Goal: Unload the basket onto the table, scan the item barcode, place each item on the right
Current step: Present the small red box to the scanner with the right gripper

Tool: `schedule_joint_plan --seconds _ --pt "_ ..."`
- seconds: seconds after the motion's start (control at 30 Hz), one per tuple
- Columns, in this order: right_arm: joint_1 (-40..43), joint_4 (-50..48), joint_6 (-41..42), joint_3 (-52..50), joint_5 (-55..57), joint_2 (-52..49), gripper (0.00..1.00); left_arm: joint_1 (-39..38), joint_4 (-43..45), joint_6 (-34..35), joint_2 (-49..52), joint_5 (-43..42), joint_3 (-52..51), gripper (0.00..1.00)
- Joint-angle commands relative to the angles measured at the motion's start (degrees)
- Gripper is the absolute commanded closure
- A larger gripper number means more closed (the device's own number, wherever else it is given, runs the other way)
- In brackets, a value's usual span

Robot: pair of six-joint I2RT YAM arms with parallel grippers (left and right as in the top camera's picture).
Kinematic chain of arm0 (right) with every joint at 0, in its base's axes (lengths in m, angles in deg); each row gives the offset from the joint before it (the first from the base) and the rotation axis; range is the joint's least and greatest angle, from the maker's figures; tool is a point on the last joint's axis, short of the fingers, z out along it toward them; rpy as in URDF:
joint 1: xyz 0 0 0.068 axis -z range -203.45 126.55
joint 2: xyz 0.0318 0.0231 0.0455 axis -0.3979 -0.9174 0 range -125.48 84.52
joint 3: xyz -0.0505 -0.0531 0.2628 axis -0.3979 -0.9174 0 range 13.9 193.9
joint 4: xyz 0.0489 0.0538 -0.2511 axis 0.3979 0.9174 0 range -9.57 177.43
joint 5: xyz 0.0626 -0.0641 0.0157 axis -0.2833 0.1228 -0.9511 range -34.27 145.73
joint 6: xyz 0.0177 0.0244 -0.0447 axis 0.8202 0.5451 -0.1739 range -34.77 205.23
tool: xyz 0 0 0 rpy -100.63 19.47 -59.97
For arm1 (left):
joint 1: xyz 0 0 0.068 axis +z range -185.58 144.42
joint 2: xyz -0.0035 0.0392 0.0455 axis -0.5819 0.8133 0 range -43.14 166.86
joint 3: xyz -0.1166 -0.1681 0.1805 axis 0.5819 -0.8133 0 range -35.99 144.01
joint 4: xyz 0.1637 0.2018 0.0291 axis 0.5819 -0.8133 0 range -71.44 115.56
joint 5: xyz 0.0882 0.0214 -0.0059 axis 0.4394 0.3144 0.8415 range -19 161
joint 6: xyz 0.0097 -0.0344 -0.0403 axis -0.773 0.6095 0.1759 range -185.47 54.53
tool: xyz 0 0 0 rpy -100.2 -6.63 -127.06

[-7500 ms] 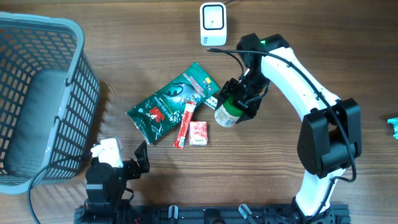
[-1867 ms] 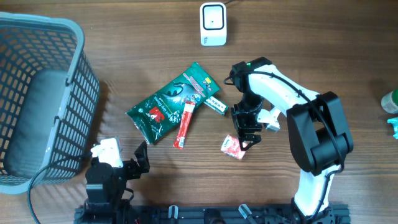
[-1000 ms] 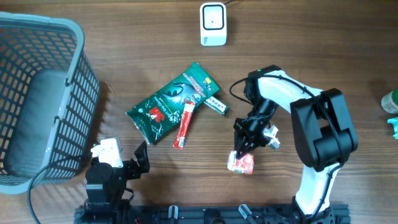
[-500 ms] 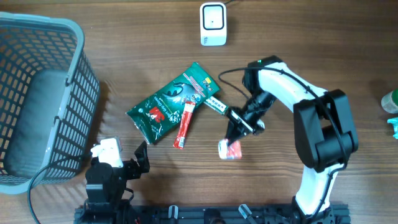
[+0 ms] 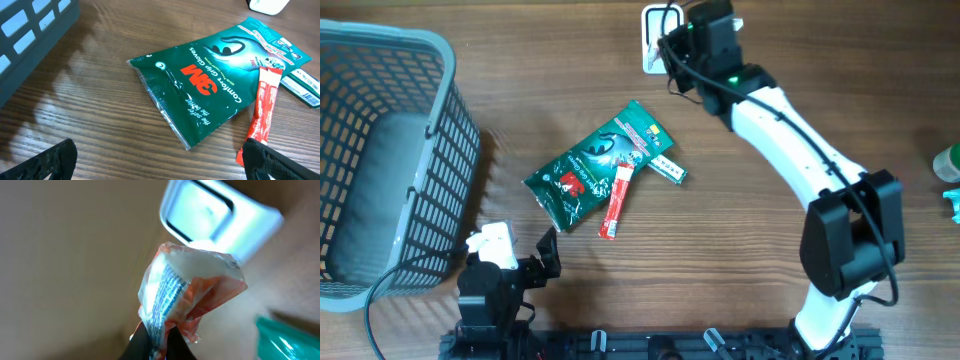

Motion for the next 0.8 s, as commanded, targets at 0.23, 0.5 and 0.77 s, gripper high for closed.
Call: schedule_joint_plan --seconds 0.23,0.5,0.77 --pt "0.4 -35.3 -9.8 0.6 13.2 -17.4 0.95 0.3 0.2 -0.7 -0.3 -0.4 -0.1 0.00" --pt "0.4 -38.6 -12.5 0.7 11.9 -20.4 0.96 0.3 0.2 -0.7 -0.3 -0.4 -0.1 0.00" --pt "1.0 -37.9 -28.9 0.7 10.9 -14.8 0.95 0.3 0.2 -0.7 -0.3 -0.4 -0.1 0.00"
